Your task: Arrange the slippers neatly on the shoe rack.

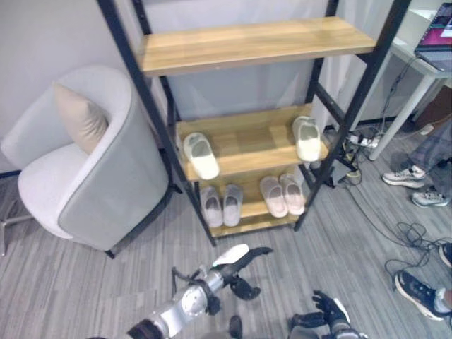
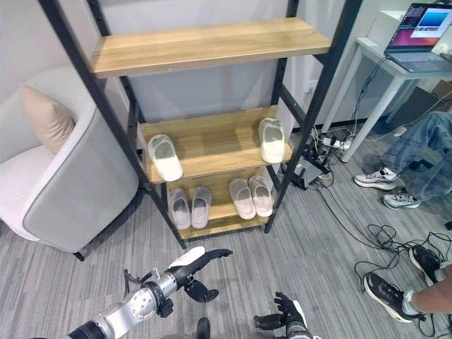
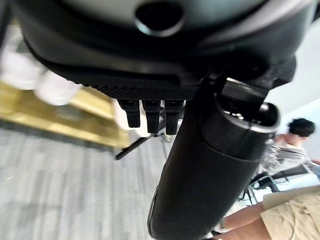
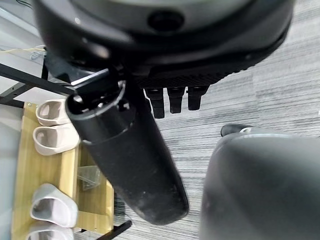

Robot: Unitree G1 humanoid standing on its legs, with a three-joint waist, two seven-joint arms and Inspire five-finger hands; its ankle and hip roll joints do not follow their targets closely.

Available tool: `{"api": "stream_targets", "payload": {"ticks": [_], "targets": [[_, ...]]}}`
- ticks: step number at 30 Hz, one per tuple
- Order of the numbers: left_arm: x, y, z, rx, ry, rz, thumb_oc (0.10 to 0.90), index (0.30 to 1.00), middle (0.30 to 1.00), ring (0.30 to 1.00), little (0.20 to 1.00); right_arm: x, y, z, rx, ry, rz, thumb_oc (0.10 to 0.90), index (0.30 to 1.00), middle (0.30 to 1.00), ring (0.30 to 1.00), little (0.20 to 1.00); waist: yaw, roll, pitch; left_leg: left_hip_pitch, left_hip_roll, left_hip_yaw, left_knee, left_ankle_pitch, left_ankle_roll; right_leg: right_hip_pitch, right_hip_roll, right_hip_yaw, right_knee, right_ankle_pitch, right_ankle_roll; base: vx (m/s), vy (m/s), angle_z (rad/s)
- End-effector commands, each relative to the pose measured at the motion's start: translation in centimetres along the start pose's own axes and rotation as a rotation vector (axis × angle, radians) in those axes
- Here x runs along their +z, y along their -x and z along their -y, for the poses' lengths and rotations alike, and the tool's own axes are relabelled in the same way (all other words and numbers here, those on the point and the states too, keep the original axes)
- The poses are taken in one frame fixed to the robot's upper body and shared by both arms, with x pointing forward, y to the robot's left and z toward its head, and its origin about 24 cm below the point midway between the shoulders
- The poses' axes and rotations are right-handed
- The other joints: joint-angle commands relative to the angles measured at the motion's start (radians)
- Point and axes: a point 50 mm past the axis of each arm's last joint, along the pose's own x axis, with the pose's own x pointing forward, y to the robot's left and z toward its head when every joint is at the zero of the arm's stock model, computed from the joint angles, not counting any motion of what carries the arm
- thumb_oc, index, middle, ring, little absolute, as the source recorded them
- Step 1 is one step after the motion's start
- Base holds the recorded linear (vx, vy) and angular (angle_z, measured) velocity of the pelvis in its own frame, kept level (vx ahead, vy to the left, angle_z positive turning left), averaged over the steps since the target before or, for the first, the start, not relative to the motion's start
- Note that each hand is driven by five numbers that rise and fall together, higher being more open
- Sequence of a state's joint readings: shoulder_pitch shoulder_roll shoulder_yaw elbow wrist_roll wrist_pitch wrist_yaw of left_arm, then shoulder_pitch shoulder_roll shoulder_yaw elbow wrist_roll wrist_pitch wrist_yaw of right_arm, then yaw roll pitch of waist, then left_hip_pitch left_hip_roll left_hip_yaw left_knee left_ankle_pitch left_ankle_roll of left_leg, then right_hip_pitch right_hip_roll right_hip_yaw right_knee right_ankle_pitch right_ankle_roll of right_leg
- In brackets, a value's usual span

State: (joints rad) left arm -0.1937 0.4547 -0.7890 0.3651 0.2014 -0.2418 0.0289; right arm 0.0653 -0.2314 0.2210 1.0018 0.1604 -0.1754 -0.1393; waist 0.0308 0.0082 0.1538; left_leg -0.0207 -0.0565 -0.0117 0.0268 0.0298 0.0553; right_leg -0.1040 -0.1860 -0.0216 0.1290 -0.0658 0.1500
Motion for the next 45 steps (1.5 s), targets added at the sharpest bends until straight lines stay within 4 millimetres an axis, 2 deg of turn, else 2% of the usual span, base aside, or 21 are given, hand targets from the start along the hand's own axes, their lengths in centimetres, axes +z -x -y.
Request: {"api": "stream_targets", "payload": {"ticks": [1, 2, 6, 7, 10, 11, 14, 19, 21, 23, 25, 27, 29, 31, 34, 36, 38, 41, 42, 43, 45], "targets": [[8.4, -2.2, -4.2, 0.152, 0.027, 0.419, 0.8, 0.9, 0.9, 0.9, 0.9, 0.8, -0.2, 1.8, -0.032, 0.068, 0.05, 0.8, 0.9, 0.9, 0.9, 0.9, -0.016, 0.027, -0.054, 0.01, 0.037, -0.039, -0.006, -0.078, -0.057, 0.057, 0.052, -0.039, -0.017, 0.002, 0.004, 0.06, -0.191, 0.52], [9.5, -2.6, -5.3, 0.198, 0.022, 0.459, 0.8, 0.9, 0.9, 0.9, 0.9, 0.9, -0.2, 1.7, -0.012, 0.109, 0.053, 0.8, 0.9, 0.9, 0.9, 0.9, -0.019, 0.033, -0.06, 0.014, 0.051, -0.046, -0.033, -0.062, -0.066, 0.071, 0.062, -0.051, -0.047, 0.007, -0.003, 0.03, -0.121, 0.49], [11.2, -3.2, -7.7, 0.282, -0.076, 0.511, 0.8, 0.9, 0.9, 0.9, 0.9, 1.6, -0.3, 2.0, -0.002, 0.139, 0.082, 0.8, 0.9, 0.9, 0.9, 0.9, -0.025, 0.043, -0.064, 0.022, 0.072, -0.063, -0.081, -0.031, -0.083, 0.089, 0.084, -0.065, -0.081, 0.005, -0.017, 0.04, -0.144, 0.05], [10.9, -3.2, -8.7, 0.336, -0.066, 0.486, 0.8, 0.9, 0.9, 0.9, 0.9, 1.9, -0.4, 2.5, -0.018, 0.118, 0.094, 0.8, 0.9, 0.9, 0.9, 0.9, -0.024, 0.045, -0.064, 0.021, 0.08, -0.071, -0.092, -0.018, -0.091, 0.098, 0.093, -0.078, -0.096, 0.004, -0.024, 0.02, -0.127, 0.02], [9.9, -3.1, -8.8, 0.358, -0.047, 0.444, 0.8, 0.9, 0.9, 0.9, 0.9, 1.8, -0.4, 2.9, -0.04, 0.094, 0.09, 0.8, 0.9, 0.9, 0.9, 0.9, -0.023, 0.047, -0.063, 0.025, 0.084, -0.08, -0.1, -0.012, -0.096, 0.116, 0.101, -0.092, -0.114, 0.0, -0.029, 0.02, -0.065, 0.03], [5.6, -1.0, -8.7, 0.297, -0.103, 0.257, 0.8, 0.9, 0.9, 0.9, 0.9, 4.8, 0.9, -2.2, 0.208, 0.016, 0.26, 0.8, 0.9, 0.9, 0.9, 0.9, 0.009, -0.049, -0.029, -0.068, -0.003, 0.042, 0.1, -0.152, -0.034, 0.071, 0.157, -0.089, -0.01, -0.081, -0.048, 0.02, -0.014, 0.09], [5.3, -1.3, -9.0, 0.32, -0.093, 0.24, 0.8, 0.9, 0.9, 0.9, 0.9, 5.0, 0.9, -2.0, 0.2, 0.016, 0.268, 0.8, 0.9, 0.9, 0.9, 0.9, 0.0, -0.032, -0.022, -0.083, 0.003, 0.047, 0.099, -0.133, -0.059, 0.075, 0.159, -0.062, -0.056, -0.062, -0.055, -0.09, -0.104, -0.14], [5.3, -1.2, -9.0, 0.341, -0.081, 0.24, 0.8, 0.9, 0.9, 0.9, 0.9, 4.7, 1.2, -1.3, 0.182, 0.018, 0.274, 0.8, 0.9, 0.9, 0.9, 0.9, -0.018, -0.007, -0.02, -0.081, 0.006, 0.046, 0.085, -0.114, -0.08, 0.096, 0.154, -0.09, -0.08, -0.061, -0.063, -0.03, -0.07, 0.11], [5.9, -1.3, -9.1, 0.328, -0.11, 0.268, 0.8, 0.9, 0.9, 0.9, 0.9, 5.1, 1.3, -0.2, 0.148, 0.012, 0.3, 0.8, 0.9, 0.9, 0.9, 0.9, -0.043, 0.009, -0.001, -0.114, 0.013, 0.062, 0.165, -0.095, -0.119, 0.112, 0.142, -0.091, -0.097, -0.062, -0.073, -0.06, -0.058, 0.32], [7.3, -1.9, -9.4, 0.321, -0.145, 0.322, 0.8, 0.9, 0.9, 0.9, 0.9, 5.5, 1.4, 0.8, 0.114, 0.009, 0.327, 0.8, 0.9, 0.9, 0.9, 0.9, -0.069, 0.011, 0.024, -0.182, 0.054, 0.123, 0.309, -0.042, -0.163, 0.139, 0.13, -0.11, -0.109, -0.069, -0.088, -0.03, -0.058, 0.82], [8.1, -2.2, -9.9, 0.331, -0.169, 0.351, 0.8, 0.9, 0.9, 0.9, 0.9, 5.3, 1.3, 1.3, 0.09, 0.012, 0.313, 0.8, 0.9, 0.9, 0.9, 0.9, -0.083, 0.013, 0.027, -0.217, 0.098, 0.187, 0.344, -0.034, -0.152, 0.165, 0.128, -0.131, -0.126, -0.079, -0.093, 0.06, -0.045, 1.06], [8.8, -2.3, -10.7, 0.358, -0.204, 0.37, 0.8, 0.9, 0.9, 0.9, 0.9, 5.3, 1.3, 1.5, 0.076, 0.017, 0.309, 0.8, 0.9, 0.9, 0.9, 0.9, -0.074, 0.011, 0.024, -0.249, 0.104, 0.207, 0.278, -0.054, -0.13, 0.186, 0.126, -0.135, -0.142, -0.084, -0.089, 0.15, 0.012, 0.44], [9.4, -2.3, -11.3, 0.384, -0.218, 0.389, 0.8, 0.9, 0.9, 0.9, 0.9, 5.4, 1.3, 1.5, 0.084, 0.03, 0.316, 0.8, 0.9, 0.9, 0.9, 0.9, -0.05, 0.023, 0.015, -0.24, 0.098, 0.155, 0.125, -0.007, -0.126, 0.201, 0.142, -0.128, -0.154, -0.089, -0.08, 0.24, 0.069, -0.24], [9.8, -2.3, -11.6, 0.402, -0.215, 0.41, 0.8, 0.9, 0.9, 0.9, 0.9, 5.5, 1.2, 1.4, 0.087, 0.056, 0.314, 0.8, 0.9, 0.9, 0.9, 0.9, -0.027, 0.014, 0.018, -0.247, 0.097, 0.084, -0.013, 0.029, -0.133, 0.231, 0.137, -0.124, -0.159, -0.104, -0.074, 0.27, 0.06, -0.32], [9.9, -2.1, -11.8, 0.409, -0.226, 0.411, 0.8, 0.9, 0.9, 0.9, 0.9, 5.7, 1.0, 1.2, 0.102, 0.075, 0.317, 0.8, 0.9, 0.9, 0.9, 0.9, -0.017, 0.01, 0.011, -0.252, 0.096, 0.071, -0.069, 0.056, -0.135, 0.271, 0.144, -0.099, -0.163, -0.122, -0.066, 0.29, 0.094, -0.08], [9.7, -2.1, -11.3, 0.385, -0.227, 0.403, 0.8, 0.9, 0.9, 0.9, 0.9, 5.4, 1.1, 0.8, 0.114, 0.075, 0.306, 0.8, 0.9, 0.9, 0.9, 0.9, -0.008, 0.017, -0.007, -0.242, 0.097, 0.078, -0.049, 0.095, -0.132, 0.296, 0.14, -0.079, -0.162, -0.131, -0.062, 0.38, 0.176, -0.46], [9.6, -2.2, -11.0, 0.37, -0.243, 0.404, 0.8, 0.9, 0.9, 0.9, 0.9, 5.4, 1.0, 0.3, 0.129, 0.058, 0.303, 0.8, 0.9, 0.9, 0.9, 0.9, -0.002, 0.003, -0.029, -0.253, 0.074, 0.072, -0.01, 0.079, -0.118, 0.307, 0.109, -0.058, -0.144, -0.141, -0.048, 0.38, 0.209, -0.46], [9.7, -2.1, -10.9, 0.357, -0.238, 0.404, 0.8, 0.9, 0.9, 0.9, 0.9, 5.6, 0.9, -0.4, 0.148, 0.07, 0.299, 0.8, 0.9, 0.9, 0.9, 0.9, 0.007, -0.009, -0.046, -0.237, 0.047, 0.085, 0.046, 0.028, -0.08, 0.272, 0.073, -0.045, -0.029, -0.138, -0.026, 0.3, 0.244, -0.07], [9.8, -2.1, -11.1, 0.369, -0.23, 0.41, 0.8, 0.9, 0.9, 0.9, 0.9, 6.3, 0.6, -0.7, 0.154, 0.1, 0.308, 0.8, 0.9, 0.9, 0.9, 0.9, 0.006, -0.005, -0.034, -0.216, 0.033, 0.102, 0.071, -0.009, -0.051, 0.202, 0.041, -0.043, 0.117, -0.057, 0.01, 0.2, 0.232, -0.2], [9.8, -2.2, -11.1, 0.37, -0.231, 0.41, 0.8, 0.9, 0.9, 0.9, 0.9, 6.3, 0.6, -0.7, 0.154, 0.1, 0.31, 0.8, 0.9, 0.9, 0.9, 0.9, 0.01, -0.006, -0.033, -0.218, 0.033, 0.108, 0.073, -0.011, -0.049, 0.194, 0.039, -0.036, 0.128, -0.06, 0.011, 0.18, 0.245, -0.41], [10.0, -2.1, -11.5, 0.397, -0.236, 0.414, 0.8, 0.9, 0.9, 0.9, 0.9, 6.9, 0.6, -1.2, 0.165, 0.094, 0.329, 0.8, 0.9, 0.9, 0.9, 0.9, -0.002, 0.006, -0.021, -0.171, 0.031, 0.124, 0.073, -0.041, -0.022, 0.121, 0.026, -0.036, 0.276, 0.009, 0.015, 0.19, 0.201, -0.54]]}}
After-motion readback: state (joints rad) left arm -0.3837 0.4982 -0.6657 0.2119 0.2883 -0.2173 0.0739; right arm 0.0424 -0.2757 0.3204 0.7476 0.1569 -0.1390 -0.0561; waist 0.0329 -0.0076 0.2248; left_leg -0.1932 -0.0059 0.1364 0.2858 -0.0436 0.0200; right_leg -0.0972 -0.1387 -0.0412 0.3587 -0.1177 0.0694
